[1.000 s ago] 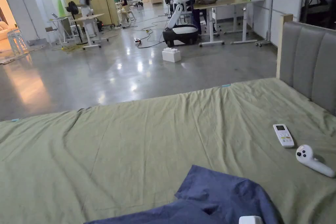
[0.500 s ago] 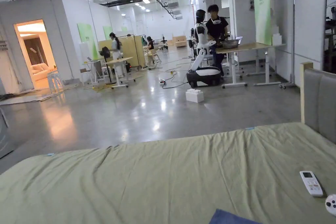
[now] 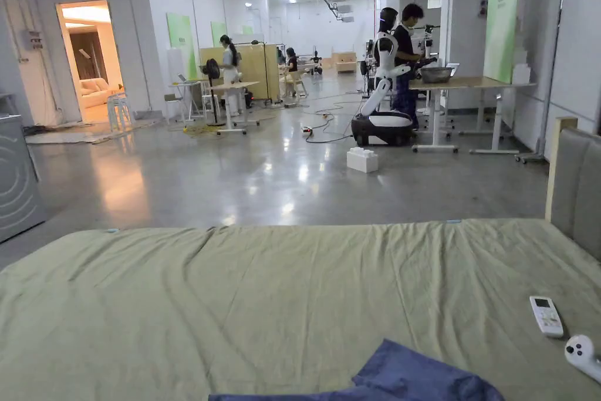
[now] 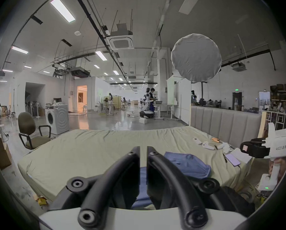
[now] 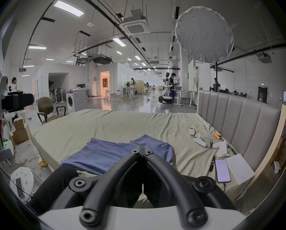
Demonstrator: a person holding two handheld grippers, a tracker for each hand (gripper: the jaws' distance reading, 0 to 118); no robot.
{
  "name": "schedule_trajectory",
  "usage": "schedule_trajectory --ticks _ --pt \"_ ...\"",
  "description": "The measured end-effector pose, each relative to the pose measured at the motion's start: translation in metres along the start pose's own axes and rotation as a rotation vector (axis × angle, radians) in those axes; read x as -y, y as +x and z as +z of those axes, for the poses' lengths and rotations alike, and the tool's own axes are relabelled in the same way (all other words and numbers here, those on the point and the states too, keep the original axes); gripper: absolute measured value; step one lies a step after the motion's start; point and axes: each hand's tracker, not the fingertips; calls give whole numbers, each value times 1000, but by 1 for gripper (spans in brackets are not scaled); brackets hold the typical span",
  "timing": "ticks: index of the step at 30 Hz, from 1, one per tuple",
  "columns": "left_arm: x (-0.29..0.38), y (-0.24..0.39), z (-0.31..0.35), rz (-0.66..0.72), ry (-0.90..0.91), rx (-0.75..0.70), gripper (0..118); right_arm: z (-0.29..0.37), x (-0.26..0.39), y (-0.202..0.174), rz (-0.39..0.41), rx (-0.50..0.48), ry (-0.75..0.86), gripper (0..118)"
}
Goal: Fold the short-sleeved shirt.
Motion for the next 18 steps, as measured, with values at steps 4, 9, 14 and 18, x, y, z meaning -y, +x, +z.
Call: schedule_trajectory --ticks 4,9,14,18 --pt "3 4 2 13 -7 -18 6 -3 -5 -1 -3 -3 9 1" --pt "4 6 -5 -2 -16 -4 6 -16 -13 3 -41 -6 22 1" --pt "2 5 -17 13 -13 4 6 -23 -21 6 -37 18 8 1" --pt "2 5 -26 28 -25 10 6 -28 -23 7 -29 19 6 1"
